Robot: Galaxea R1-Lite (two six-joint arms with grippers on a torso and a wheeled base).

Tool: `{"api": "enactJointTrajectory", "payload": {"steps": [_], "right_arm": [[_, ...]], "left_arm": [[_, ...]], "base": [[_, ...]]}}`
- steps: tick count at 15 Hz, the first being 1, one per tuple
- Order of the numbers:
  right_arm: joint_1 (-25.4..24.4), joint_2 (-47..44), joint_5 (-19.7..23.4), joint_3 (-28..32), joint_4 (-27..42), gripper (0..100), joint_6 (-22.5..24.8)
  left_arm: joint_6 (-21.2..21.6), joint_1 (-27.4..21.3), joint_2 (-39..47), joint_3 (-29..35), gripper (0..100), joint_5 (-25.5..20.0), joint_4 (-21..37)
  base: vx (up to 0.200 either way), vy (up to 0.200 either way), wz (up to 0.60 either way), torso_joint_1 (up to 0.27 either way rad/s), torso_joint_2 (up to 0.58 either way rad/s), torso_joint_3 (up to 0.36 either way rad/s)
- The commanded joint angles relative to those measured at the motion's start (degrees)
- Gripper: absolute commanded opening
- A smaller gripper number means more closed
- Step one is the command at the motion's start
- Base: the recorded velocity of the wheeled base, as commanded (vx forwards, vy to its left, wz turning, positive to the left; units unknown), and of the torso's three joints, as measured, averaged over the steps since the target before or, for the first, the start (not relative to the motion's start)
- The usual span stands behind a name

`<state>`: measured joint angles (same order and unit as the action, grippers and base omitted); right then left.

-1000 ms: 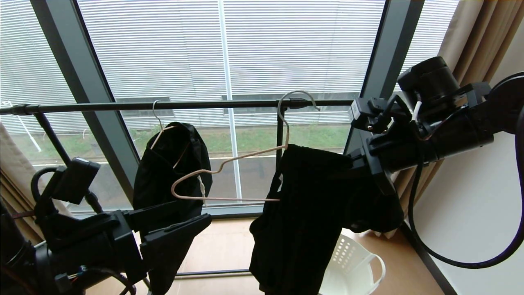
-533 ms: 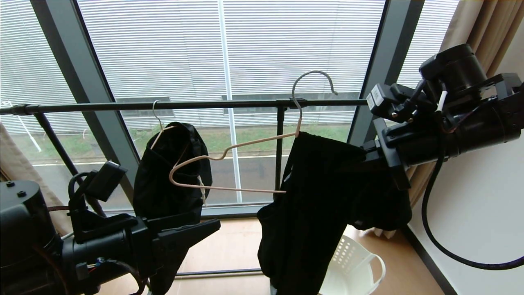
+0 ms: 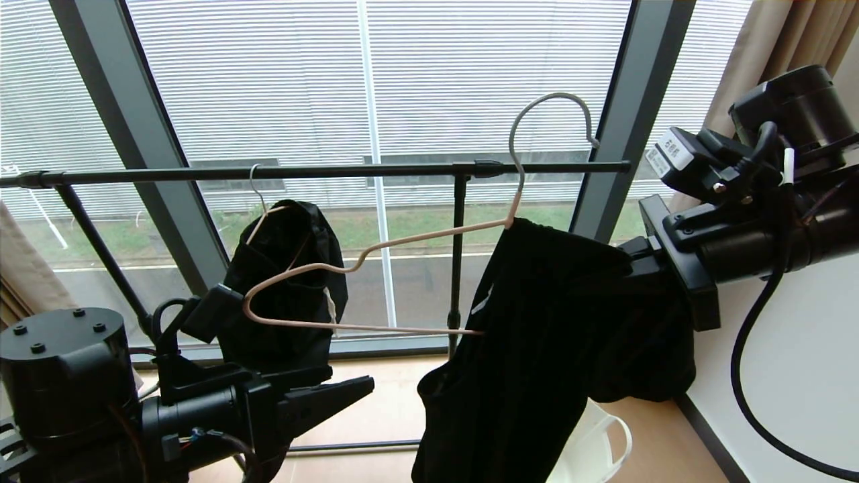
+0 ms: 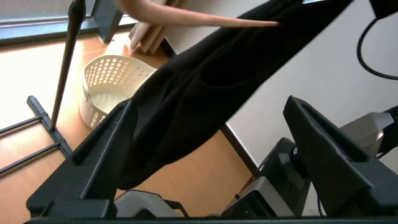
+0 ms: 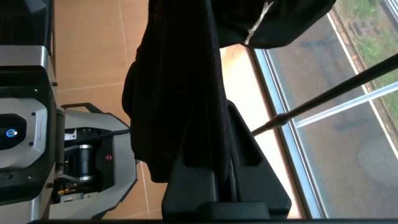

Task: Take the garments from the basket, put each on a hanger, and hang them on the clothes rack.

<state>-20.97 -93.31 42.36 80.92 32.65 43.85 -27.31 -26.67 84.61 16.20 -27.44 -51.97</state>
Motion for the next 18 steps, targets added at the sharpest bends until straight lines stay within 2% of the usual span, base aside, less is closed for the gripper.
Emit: {"api": "enactJointTrajectory", "payload": {"steps": [1,3,5,8,11,13,15,18], "right_arm": [[-0.3,1.9,0.0,-1.47,-0.04,0,0.1],[-0.39,2.78,1.41,-2.35,0.05,0,0.54],[-0.3,3.13,2.99,-2.87,-0.04,0,0.62],[0.4,3.39,3.25,-4.02,-0.13,0,1.33],[1.63,3.75,5.27,-4.72,-1.27,0,1.77],[1.63,3.75,5.45,-4.72,-1.71,0,1.77],[1.28,3.66,5.8,-4.72,-2.24,0,1.77],[1.02,3.83,10.11,-4.72,-2.41,0,2.21]], "left_arm": [[-0.03,-1.45,3.01,-2.49,100,0.02,-4.37],[-0.2,-1.28,3.8,-4.6,100,0.02,-10.43],[-0.2,-1.1,3.54,-5.3,100,-0.77,-12.1],[-0.29,0.83,2.4,-5.3,100,-2.71,-12.19],[-5.56,4.26,0.99,-4.95,100,-7.98,-12.89],[-6.44,4.96,1.43,-5.3,100,-11.67,-12.89],[-8.03,4.52,3.28,-5.21,100,-12.46,-12.89],[-8.11,3.12,6.0,-4.95,100,-12.46,-12.89]], "base": [[0.0,0.0,0.0,0.0,0.0,0.0],[0.0,0.0,0.0,0.0,0.0,0.0],[0.0,0.0,0.0,0.0,0.0,0.0],[0.0,0.0,0.0,0.0,0.0,0.0],[0.0,0.0,0.0,0.0,0.0,0.0],[0.0,0.0,0.0,0.0,0.0,0.0],[0.0,0.0,0.0,0.0,0.0,0.0],[0.0,0.0,0.0,0.0,0.0,0.0]]}}
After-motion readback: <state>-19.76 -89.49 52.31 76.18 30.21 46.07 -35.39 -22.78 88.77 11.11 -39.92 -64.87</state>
